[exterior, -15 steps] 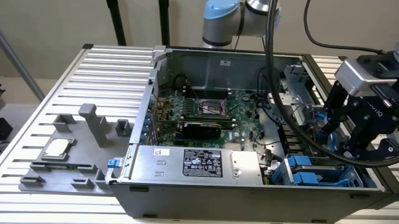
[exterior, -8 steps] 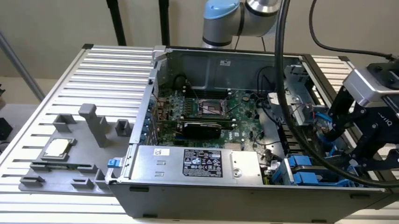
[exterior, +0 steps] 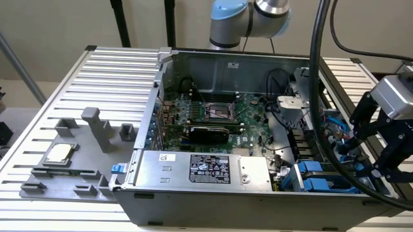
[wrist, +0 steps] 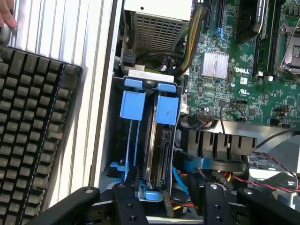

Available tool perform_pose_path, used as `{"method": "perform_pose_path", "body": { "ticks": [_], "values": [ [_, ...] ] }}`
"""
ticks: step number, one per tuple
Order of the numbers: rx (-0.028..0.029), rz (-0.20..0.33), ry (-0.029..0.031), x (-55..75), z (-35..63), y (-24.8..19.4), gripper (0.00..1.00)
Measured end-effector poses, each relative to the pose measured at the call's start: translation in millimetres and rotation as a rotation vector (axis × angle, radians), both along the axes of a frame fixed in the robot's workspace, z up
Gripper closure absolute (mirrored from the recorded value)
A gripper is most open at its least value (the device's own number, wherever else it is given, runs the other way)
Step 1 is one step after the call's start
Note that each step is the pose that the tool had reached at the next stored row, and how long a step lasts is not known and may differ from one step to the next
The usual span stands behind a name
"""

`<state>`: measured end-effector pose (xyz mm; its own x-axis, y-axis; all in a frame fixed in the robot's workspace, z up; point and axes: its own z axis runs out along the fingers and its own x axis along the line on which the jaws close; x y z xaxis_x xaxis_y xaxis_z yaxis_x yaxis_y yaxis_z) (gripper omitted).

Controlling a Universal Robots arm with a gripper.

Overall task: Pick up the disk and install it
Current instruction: 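Insert the first disk wire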

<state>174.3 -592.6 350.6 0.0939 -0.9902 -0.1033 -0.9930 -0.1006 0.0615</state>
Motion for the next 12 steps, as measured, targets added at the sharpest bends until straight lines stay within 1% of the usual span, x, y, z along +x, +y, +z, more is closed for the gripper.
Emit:
{"method": "perform_pose_path", "body": {
  "ticks": [3, 7, 8, 11, 12],
  "values": [
    [0.0111, 0.002, 0.0000, 1.1, 0.0, -1.4, 0.00],
    [0.0209, 0.007, 0.0000, 1.7, -0.4, -3.5, 0.00],
    [0.0246, 0.009, 0.0000, 1.8, -0.5, -3.7, 0.00],
    [0.0394, 0.017, -0.0015, 1.9, -0.8, -4.3, 0.00],
    [0.0436, 0.019, -0.0022, 1.9, -0.9, -4.6, 0.00]
  ]
}}
